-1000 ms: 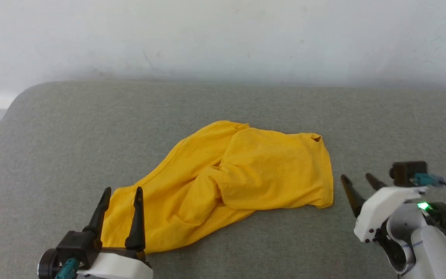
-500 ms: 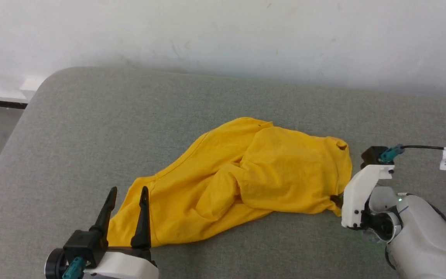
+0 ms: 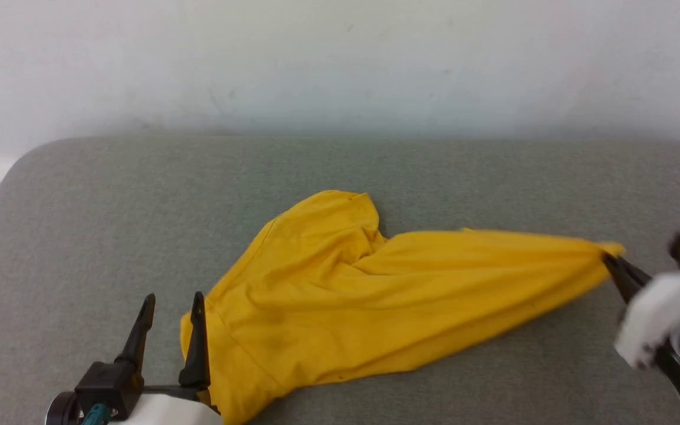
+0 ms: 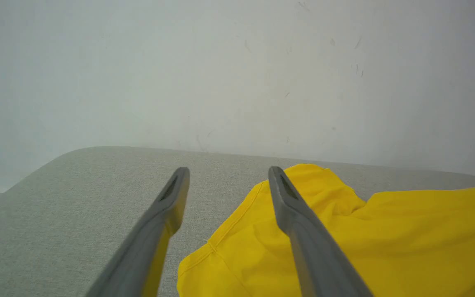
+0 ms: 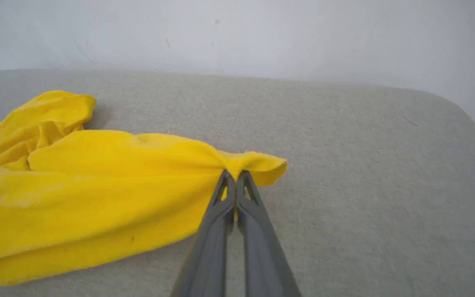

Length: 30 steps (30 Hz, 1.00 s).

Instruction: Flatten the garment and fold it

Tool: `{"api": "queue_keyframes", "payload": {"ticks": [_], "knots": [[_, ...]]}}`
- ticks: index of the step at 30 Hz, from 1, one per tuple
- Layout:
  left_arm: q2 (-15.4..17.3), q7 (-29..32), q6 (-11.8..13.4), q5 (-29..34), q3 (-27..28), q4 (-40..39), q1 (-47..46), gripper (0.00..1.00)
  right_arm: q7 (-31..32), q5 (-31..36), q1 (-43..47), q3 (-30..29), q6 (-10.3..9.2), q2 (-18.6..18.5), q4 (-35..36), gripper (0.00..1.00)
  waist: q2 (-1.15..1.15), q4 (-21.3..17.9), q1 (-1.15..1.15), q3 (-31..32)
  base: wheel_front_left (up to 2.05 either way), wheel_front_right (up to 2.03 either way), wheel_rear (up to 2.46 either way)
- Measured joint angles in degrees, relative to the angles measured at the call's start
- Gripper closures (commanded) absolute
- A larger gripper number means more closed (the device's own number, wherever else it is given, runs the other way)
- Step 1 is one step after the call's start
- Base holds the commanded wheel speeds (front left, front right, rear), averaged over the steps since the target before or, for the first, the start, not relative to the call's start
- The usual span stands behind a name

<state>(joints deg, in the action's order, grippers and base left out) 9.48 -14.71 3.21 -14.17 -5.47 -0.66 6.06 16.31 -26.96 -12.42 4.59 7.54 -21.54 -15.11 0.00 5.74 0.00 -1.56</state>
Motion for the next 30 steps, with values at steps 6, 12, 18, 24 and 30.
{"api": "queue_keyframes", "payload": {"ticks": [6,12,18,24,30], "knots": [[0.0,0.2,0.4,-0.4,0.0,-0.4,1.0,0.0,10.0,5.9,23.2,-16.1,-0.01,8.1,16.9,1.0,0.0,-3.4,-0.01,0.5,0.0,0.0,0.0],[0.2,0.7,0.5,-1.0,0.3,-0.2,1.0,0.0,25.0,5.1,39.7,-21.5,-0.02,18.2,24.4,1.0,0.0,-5.3,-0.01,0.4,0.0,0.0,0.0],[0.2,0.9,0.6,-1.3,0.0,0.5,0.9,0.0,21.2,2.1,37.4,-23.0,-0.01,18.5,31.4,0.0,0.0,-5.1,-0.01,0.2,0.0,0.0,0.0],[-0.3,0.9,1.2,-2.5,0.2,0.7,0.9,0.0,9.5,5.9,23.7,-21.7,-0.01,15.7,30.7,0.0,0.0,-3.3,-0.01,0.1,0.0,0.0,0.0],[-1.4,0.6,1.4,-2.5,-0.6,0.7,-0.9,0.0,6.3,4.6,6.3,-12.6,-0.02,10.9,16.2,0.0,0.0,-0.7,0.0,-0.8,0.0,0.0,0.0]]}}
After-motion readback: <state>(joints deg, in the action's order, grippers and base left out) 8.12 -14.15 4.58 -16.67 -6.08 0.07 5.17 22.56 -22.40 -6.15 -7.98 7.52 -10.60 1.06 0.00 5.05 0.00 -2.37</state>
